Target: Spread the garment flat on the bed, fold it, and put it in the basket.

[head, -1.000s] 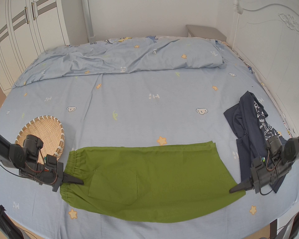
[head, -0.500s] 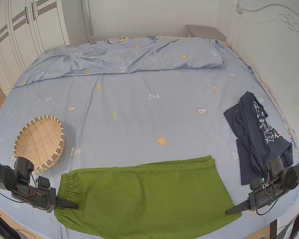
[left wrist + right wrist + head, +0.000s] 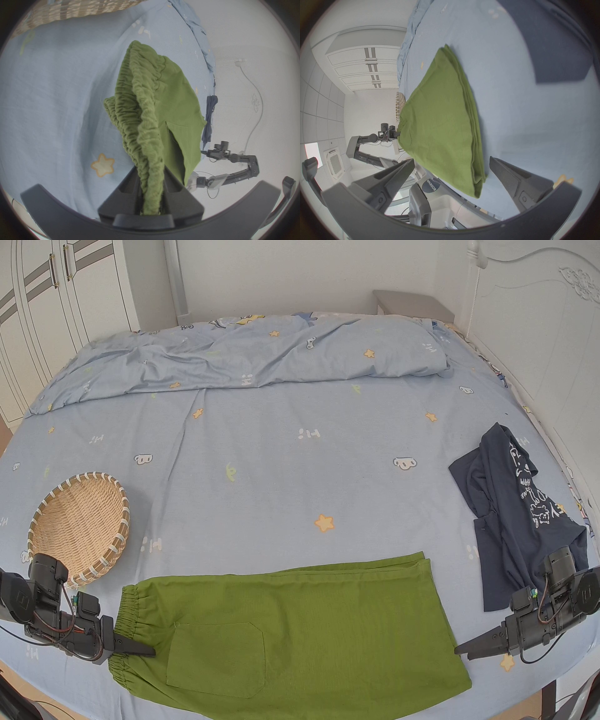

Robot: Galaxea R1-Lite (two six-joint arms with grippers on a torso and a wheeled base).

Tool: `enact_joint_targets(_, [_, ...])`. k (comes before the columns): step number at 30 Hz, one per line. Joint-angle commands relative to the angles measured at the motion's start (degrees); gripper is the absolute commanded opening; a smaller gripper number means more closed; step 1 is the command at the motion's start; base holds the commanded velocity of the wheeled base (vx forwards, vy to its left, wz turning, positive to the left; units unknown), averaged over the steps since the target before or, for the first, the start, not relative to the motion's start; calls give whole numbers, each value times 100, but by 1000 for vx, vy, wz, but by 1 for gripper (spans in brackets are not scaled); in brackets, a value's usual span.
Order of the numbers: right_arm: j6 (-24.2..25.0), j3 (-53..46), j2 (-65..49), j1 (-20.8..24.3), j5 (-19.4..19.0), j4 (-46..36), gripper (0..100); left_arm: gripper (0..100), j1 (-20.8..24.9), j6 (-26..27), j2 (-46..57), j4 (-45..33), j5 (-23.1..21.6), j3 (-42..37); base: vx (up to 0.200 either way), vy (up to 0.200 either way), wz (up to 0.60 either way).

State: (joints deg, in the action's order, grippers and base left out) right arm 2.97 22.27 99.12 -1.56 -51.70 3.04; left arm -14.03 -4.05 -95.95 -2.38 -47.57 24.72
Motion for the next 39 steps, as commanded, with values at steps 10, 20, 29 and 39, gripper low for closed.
enact_joint_targets(10, [467, 2695, -2072, 736, 1716, -2193, 100, 0, -196, -17, 1914, -606, 1364, 446, 0, 0, 0])
enact_joint_targets(20, [467, 2765, -2151, 886, 1795, -2334, 100, 0, -267, 343, 2265, -2452, 1689, 1966, 0, 0, 0])
enact_joint_targets(29, [467, 2774, -2151, 903, 1804, -2343, 100, 0, 181, 501, 2520, -3172, 2155, 2696, 0, 0, 0])
enact_joint_targets(39, [467, 2774, -2143, 894, 1813, -2413, 100, 0, 3266, -1151, 2186, -3331, 3623, 3539, 0, 0, 0])
